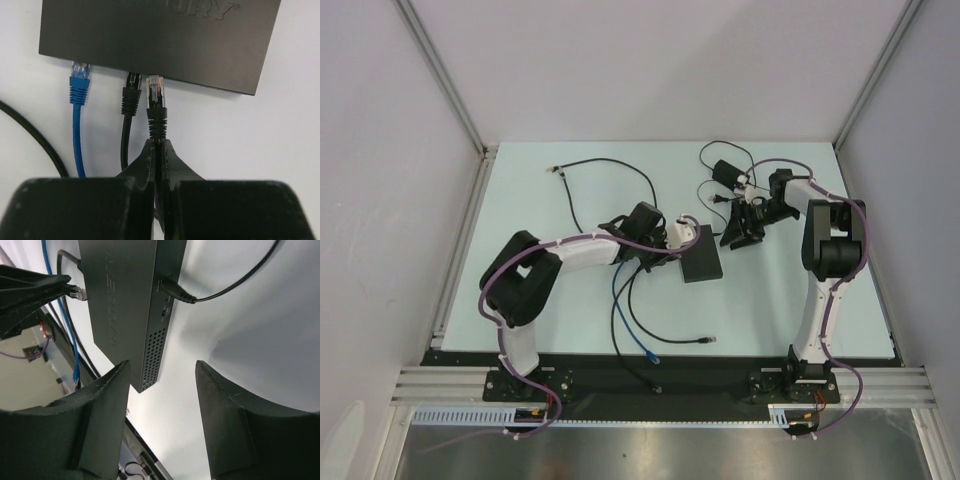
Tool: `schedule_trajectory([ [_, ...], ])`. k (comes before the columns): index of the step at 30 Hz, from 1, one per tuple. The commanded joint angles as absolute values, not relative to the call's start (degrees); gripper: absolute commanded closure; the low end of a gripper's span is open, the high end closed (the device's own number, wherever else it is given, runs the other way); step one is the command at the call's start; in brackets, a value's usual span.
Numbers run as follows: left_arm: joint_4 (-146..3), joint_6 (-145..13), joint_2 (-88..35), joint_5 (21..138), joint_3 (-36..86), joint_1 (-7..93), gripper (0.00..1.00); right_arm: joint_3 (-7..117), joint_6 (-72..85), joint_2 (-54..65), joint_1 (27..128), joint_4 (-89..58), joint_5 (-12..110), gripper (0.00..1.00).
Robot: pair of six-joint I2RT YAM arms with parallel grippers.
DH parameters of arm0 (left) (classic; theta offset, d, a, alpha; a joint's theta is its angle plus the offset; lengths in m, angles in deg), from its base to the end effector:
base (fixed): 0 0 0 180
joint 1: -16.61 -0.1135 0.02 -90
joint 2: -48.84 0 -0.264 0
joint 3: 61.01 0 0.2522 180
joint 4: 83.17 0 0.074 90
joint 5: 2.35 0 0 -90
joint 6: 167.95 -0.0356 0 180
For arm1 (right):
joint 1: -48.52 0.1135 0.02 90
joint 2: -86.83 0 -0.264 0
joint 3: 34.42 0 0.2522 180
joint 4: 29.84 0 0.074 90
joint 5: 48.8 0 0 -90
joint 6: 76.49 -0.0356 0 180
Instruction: Insert the plug into the switch port
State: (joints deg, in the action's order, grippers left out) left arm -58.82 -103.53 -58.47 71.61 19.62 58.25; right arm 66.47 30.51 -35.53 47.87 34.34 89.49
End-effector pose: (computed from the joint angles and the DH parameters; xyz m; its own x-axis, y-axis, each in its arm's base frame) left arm 0.2864 -0.2678 0.1682 -0.1923 0.7262 -0.6600 0.9440 0.3206 0.0778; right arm 0.4037 0.0220 0.1468 -0.9391 -0.1839 -0.2902 -0.3384 0.6402 0.6897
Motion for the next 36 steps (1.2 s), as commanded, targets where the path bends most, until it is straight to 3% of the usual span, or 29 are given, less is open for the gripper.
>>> schedule_trajectory([
  [1, -61.14, -104.49, -58.56, 68.4, 20.26, 59.14, 1.0, 69.07, 33.55, -37.35, 48.25, 38.5, 94.18, 0.39],
  [11, -61.06, -105.81, -59.18, 68.84, 19.2, 59.5, 1.0, 63.45, 26.52, -35.25, 48.34, 29.63, 96.92, 0.39],
  [36, -69.05, -106.95, -55.49, 63.3, 13.75, 59.58, 1.0, 64.94, 20.55, -37.88, 51.59, 25.32, 97.53, 0.48],
])
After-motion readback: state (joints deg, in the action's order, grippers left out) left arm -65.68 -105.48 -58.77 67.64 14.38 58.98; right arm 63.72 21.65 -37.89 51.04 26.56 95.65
